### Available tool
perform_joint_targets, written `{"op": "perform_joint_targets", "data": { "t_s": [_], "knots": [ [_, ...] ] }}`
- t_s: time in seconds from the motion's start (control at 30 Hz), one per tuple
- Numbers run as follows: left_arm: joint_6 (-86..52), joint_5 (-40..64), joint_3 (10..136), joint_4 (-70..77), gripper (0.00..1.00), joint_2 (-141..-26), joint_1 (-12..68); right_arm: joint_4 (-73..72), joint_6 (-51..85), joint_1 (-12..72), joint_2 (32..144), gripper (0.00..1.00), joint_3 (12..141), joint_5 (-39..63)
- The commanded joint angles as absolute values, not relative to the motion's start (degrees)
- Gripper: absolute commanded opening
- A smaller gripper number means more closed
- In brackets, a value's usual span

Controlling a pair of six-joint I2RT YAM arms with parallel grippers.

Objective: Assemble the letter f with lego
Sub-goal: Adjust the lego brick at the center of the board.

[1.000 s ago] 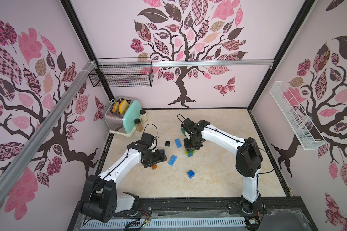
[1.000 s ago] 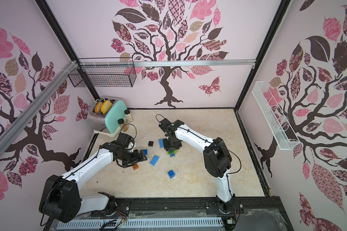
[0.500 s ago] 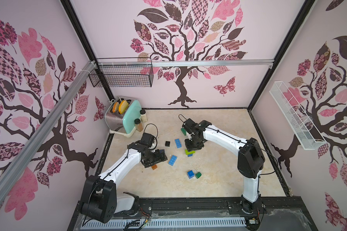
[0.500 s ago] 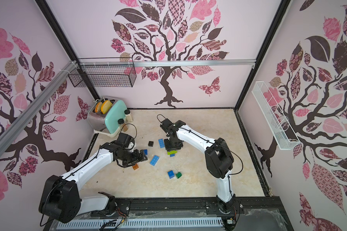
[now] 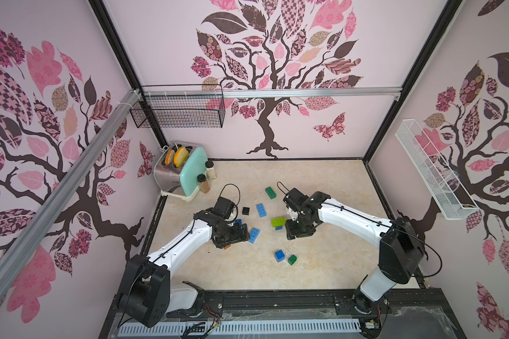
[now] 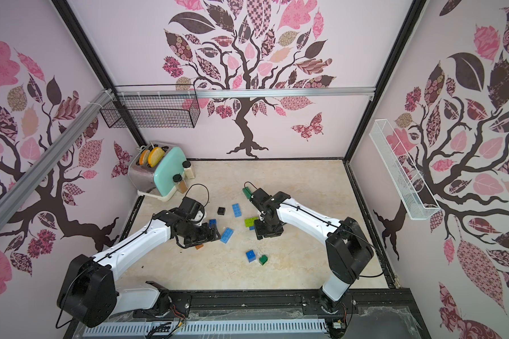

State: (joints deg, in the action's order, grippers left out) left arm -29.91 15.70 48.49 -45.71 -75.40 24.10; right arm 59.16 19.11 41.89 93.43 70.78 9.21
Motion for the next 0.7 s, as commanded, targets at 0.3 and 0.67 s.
{"op": "perform_joint_targets", "data": {
  "t_s": [0.3,0.67],
  "knots": [
    [-29.70,14.55,48.16,-45.60,0.93,-75.70,24.17,52.70,18.99,48.38,89.46,0.60,61.98,12.85],
    [-29.81,14.08,48.33,-45.97,0.94,-75.52,24.17,54.01,18.27,49.39,91.21,0.62,60.78,9.93]
  ]
}}
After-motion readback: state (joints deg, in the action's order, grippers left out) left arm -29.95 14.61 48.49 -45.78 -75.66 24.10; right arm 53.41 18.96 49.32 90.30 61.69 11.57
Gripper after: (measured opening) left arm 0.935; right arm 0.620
